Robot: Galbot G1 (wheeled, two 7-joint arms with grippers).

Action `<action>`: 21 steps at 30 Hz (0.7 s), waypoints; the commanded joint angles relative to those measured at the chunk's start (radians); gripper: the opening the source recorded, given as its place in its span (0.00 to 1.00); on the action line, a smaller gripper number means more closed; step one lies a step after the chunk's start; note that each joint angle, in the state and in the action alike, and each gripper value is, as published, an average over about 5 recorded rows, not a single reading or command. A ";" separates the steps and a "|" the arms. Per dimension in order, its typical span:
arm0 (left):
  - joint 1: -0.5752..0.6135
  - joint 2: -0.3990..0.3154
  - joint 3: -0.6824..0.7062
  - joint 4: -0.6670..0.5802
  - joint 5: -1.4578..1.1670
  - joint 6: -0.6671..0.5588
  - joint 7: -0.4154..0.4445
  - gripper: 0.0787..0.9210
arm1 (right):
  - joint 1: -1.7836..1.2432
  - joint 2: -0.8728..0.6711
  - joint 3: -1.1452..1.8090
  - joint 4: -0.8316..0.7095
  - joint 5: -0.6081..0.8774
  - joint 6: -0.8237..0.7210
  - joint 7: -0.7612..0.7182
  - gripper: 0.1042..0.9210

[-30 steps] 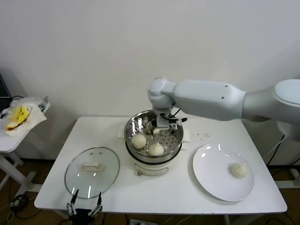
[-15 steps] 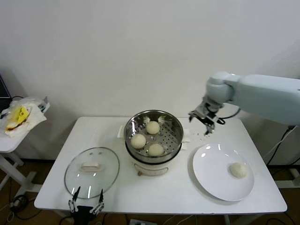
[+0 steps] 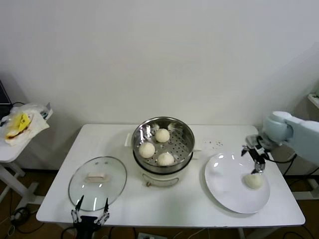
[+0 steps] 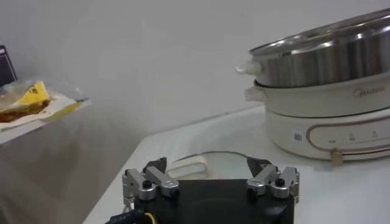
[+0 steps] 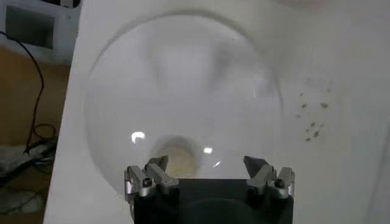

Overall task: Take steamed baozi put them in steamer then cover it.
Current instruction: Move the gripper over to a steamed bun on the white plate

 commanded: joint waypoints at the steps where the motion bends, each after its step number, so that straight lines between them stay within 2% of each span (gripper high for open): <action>1: -0.001 -0.005 0.001 -0.001 0.016 0.006 -0.001 0.88 | -0.355 -0.060 0.284 -0.111 -0.119 -0.023 -0.006 0.88; 21: -0.005 -0.004 -0.007 0.017 0.017 0.006 -0.002 0.88 | -0.316 0.075 0.266 -0.214 -0.094 -0.017 0.009 0.88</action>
